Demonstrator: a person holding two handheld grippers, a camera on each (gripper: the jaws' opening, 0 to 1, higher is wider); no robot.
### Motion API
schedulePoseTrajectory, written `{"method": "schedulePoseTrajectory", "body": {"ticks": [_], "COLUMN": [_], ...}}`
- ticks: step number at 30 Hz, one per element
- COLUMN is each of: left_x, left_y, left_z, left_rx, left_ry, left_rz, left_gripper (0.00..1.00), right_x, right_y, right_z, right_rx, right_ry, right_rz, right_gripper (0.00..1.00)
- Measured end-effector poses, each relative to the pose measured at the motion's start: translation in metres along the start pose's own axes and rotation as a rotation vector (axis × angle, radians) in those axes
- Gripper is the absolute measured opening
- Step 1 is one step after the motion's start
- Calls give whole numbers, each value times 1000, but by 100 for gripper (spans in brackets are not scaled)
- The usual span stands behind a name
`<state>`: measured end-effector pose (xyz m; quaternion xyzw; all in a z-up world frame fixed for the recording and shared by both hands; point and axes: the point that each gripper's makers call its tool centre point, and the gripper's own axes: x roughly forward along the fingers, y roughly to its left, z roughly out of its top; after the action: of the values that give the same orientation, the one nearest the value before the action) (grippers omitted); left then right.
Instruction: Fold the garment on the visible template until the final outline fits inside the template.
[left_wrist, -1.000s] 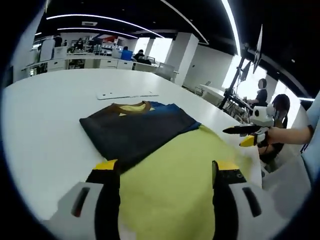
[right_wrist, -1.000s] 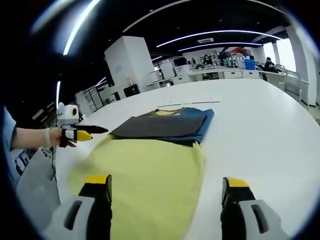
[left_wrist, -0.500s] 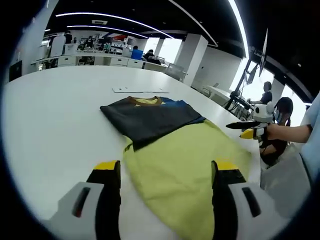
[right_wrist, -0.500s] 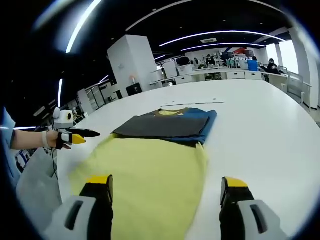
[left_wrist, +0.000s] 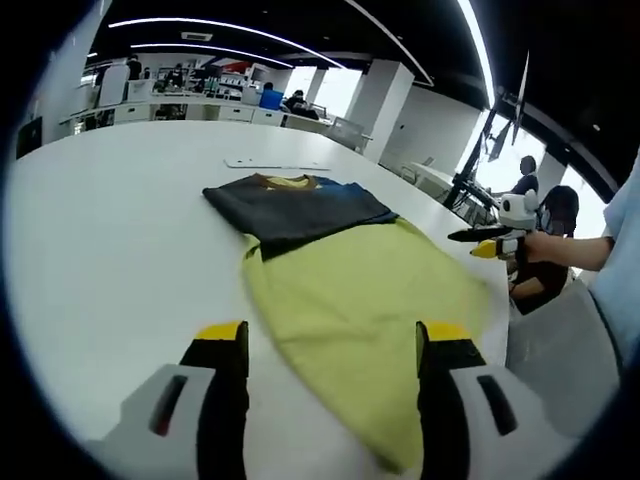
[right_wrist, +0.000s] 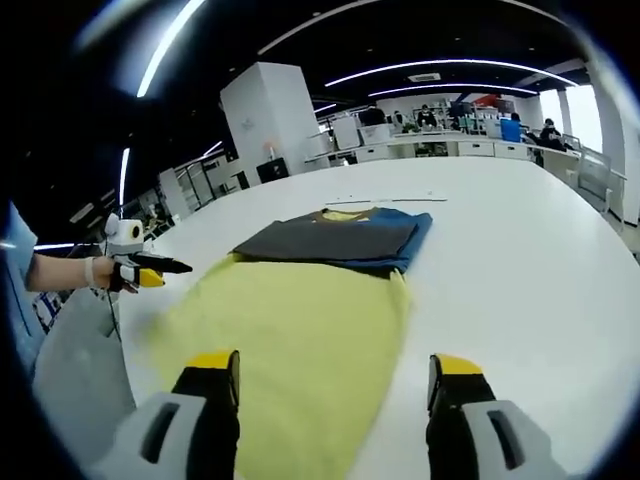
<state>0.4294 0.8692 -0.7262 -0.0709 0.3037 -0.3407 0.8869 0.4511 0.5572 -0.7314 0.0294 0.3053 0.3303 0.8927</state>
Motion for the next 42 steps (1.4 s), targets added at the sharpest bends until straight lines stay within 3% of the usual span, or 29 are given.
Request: {"method": "schedulePoseTrajectory", "body": {"ticks": [7,20,31,37,42], "left_x": [-19,-41,-45,-46,-47], "left_y": [-7,-11,-33,-48,-49], "left_z": [-22,-51,-70,-79,-84], "left_rx": [26,-26,-53,-58,-74], "left_ry": [56,77,92,121,126], "left_rz": [-5,8,-36,-79,-79], "left_gripper": [64,58,50,39,34], "right_x": [-16,-37,-49,-53,-55], "right_y": [2,5,8,10,12], "right_z": [-21,-43,-58,-63,-67], "right_rx": [-21,-20,-6,-13,-8], "right_ry": [48,78,108,120,124], "right_rz": [8,5,5,6,12], "right_gripper": [68,55,47,43,31]}}
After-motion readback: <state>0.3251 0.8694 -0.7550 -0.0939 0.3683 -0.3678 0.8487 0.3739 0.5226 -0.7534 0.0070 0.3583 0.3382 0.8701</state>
